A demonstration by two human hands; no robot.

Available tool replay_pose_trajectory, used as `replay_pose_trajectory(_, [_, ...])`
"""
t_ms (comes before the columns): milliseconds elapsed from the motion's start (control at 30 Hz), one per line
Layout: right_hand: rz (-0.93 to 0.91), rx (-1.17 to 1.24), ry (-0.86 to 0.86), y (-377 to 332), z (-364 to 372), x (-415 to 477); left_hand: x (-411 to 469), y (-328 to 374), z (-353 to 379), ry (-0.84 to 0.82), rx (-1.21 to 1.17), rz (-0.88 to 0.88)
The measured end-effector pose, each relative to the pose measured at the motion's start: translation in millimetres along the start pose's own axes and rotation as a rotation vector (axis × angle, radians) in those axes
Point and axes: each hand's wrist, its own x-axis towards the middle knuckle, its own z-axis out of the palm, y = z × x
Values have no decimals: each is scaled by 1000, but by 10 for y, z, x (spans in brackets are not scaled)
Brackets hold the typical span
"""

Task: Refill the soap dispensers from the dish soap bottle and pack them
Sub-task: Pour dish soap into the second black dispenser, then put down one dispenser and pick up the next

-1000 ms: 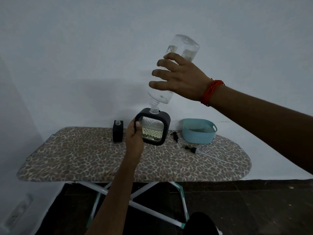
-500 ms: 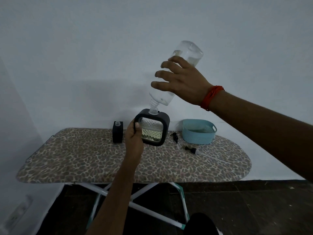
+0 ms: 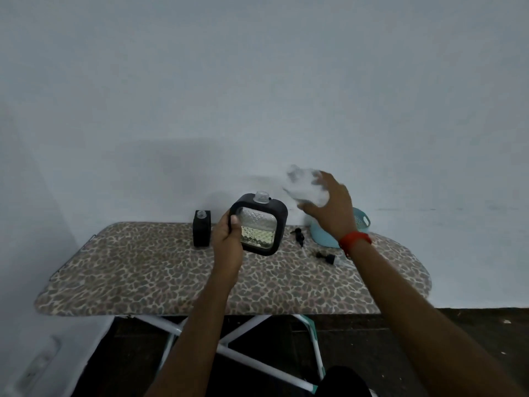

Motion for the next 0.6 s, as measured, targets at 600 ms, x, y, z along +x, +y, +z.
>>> replay_pose_trajectory(600, [592,194,31,1518,402,-1176,-9,-238,64,23,-32,7])
